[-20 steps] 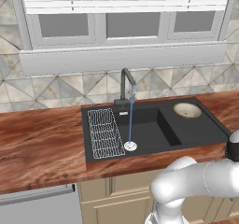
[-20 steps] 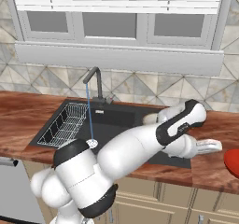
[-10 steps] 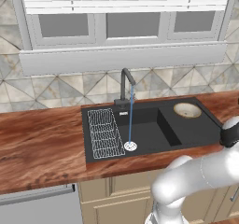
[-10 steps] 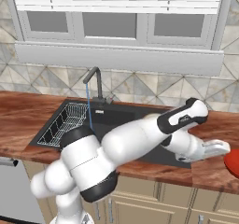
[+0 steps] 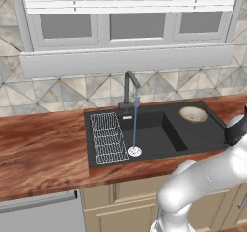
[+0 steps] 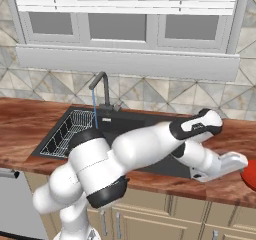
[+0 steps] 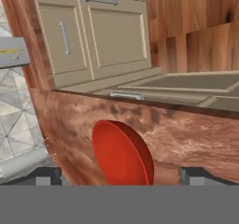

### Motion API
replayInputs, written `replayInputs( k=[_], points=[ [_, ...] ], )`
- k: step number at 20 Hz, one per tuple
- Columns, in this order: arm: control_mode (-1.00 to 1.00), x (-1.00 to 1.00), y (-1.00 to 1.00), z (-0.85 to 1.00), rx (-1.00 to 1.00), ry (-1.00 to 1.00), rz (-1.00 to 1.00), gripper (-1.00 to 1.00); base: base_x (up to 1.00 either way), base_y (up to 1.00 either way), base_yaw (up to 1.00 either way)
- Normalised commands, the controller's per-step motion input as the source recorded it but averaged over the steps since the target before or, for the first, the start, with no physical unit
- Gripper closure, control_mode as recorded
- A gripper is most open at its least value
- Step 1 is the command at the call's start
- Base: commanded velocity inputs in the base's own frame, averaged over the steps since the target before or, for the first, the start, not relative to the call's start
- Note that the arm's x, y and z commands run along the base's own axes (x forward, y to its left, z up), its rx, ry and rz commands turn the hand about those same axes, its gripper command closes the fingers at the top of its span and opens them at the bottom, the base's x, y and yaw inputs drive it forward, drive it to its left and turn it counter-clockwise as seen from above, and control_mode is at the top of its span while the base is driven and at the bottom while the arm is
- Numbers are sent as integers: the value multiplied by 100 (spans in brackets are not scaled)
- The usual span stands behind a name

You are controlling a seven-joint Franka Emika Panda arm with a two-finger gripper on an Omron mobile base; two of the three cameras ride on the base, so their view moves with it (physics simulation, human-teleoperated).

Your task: Rinse each bowl for a few seconds and place them down in the sink or on the counter.

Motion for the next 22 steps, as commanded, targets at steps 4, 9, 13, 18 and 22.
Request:
replayInputs(
  k=[4,9,13,18,22],
  points=[
    [-100,1,-6,19,6,23,-5,-100,0,0,0],
    [-100,17,-21,22,6,17,-1,-100,0,0,0],
    [-100,27,-20,19,11,14,2,-100,0,0,0],
    [-100,39,-6,16,12,15,6,-100,0,0,0],
    [-100,46,-11,18,11,13,6,-100,0,0,0]
  ],
)
